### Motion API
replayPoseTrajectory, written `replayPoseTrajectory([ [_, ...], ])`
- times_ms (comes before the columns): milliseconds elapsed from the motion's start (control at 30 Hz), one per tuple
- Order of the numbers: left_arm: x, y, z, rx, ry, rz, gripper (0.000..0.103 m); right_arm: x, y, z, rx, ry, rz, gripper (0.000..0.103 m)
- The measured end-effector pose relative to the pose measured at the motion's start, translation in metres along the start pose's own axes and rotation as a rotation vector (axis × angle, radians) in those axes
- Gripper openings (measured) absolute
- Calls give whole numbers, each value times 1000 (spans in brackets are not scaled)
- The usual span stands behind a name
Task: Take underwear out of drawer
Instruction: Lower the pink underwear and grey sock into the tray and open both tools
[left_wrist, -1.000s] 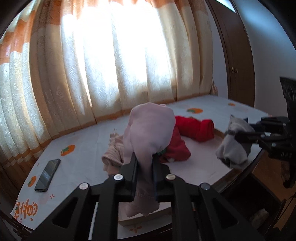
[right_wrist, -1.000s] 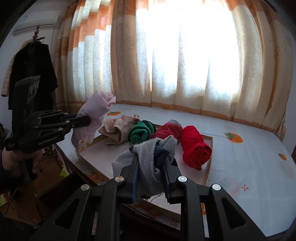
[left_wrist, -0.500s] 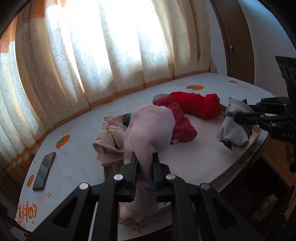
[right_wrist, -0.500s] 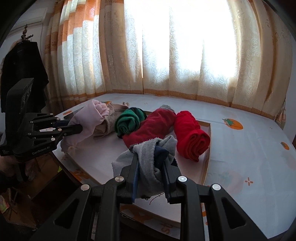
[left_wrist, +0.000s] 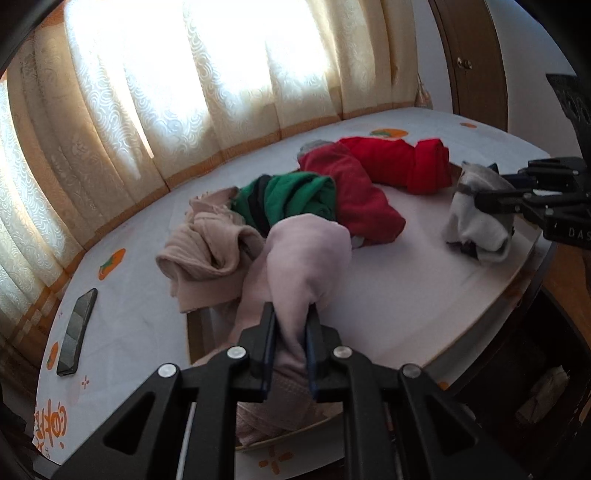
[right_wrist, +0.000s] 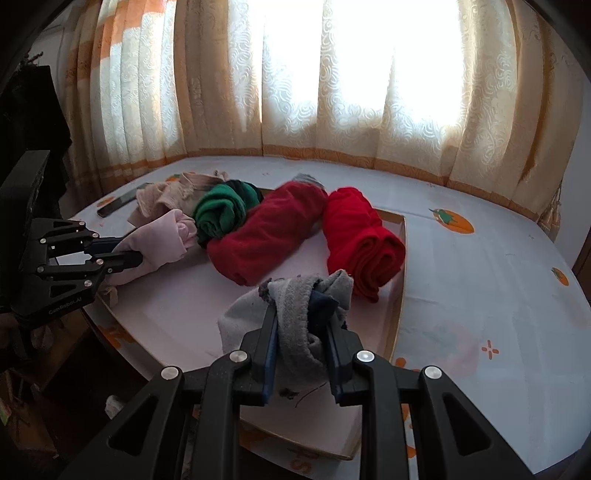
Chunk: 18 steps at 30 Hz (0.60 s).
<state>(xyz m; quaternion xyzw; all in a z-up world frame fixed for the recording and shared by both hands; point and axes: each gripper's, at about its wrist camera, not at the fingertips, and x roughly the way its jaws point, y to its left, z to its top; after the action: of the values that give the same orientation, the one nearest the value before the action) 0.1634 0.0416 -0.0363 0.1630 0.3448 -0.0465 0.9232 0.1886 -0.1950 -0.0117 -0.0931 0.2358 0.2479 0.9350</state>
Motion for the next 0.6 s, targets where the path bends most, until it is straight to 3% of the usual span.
replayPoseTrajectory([
  [600,7,-2,-9,-21,12,4,18,7,-13,-11,23,51,-47,26],
])
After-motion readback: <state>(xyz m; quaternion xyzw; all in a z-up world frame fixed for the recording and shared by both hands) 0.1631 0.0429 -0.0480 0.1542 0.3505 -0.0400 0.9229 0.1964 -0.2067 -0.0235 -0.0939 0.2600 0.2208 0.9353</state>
